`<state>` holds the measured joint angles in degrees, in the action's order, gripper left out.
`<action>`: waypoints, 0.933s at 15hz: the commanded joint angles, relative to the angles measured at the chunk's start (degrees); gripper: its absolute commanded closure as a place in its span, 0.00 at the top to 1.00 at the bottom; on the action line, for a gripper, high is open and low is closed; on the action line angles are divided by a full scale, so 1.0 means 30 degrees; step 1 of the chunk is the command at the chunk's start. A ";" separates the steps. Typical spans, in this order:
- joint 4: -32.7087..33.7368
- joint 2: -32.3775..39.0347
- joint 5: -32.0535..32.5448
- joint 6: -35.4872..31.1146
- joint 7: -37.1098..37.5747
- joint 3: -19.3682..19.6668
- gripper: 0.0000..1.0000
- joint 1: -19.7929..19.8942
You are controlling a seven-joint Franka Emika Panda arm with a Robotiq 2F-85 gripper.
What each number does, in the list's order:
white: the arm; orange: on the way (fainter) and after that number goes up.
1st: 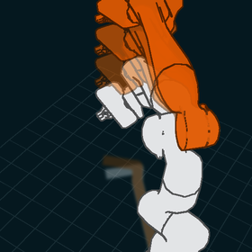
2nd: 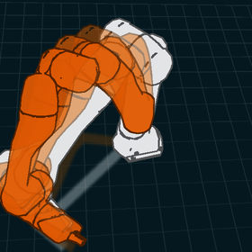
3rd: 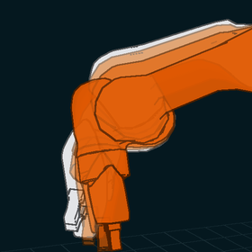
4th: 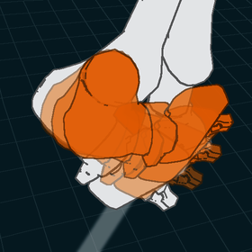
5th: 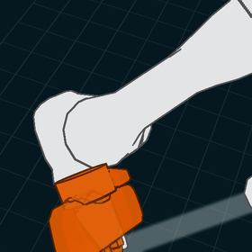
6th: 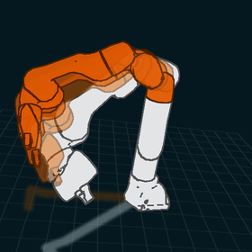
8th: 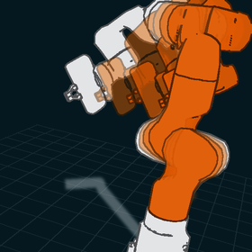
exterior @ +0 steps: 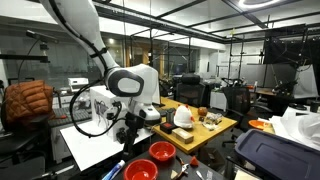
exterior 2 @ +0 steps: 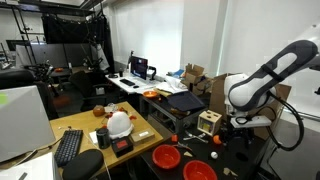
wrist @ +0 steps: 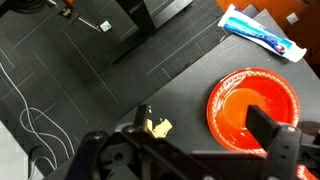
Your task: Move the tube to the left
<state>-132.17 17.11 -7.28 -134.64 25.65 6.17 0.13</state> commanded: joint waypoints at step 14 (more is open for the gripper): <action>-0.2086 -0.3632 0.2626 0.0012 0.3330 -0.0711 1.00 -0.0762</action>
<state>-138.51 6.22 0.47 -134.73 35.57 4.83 -2.96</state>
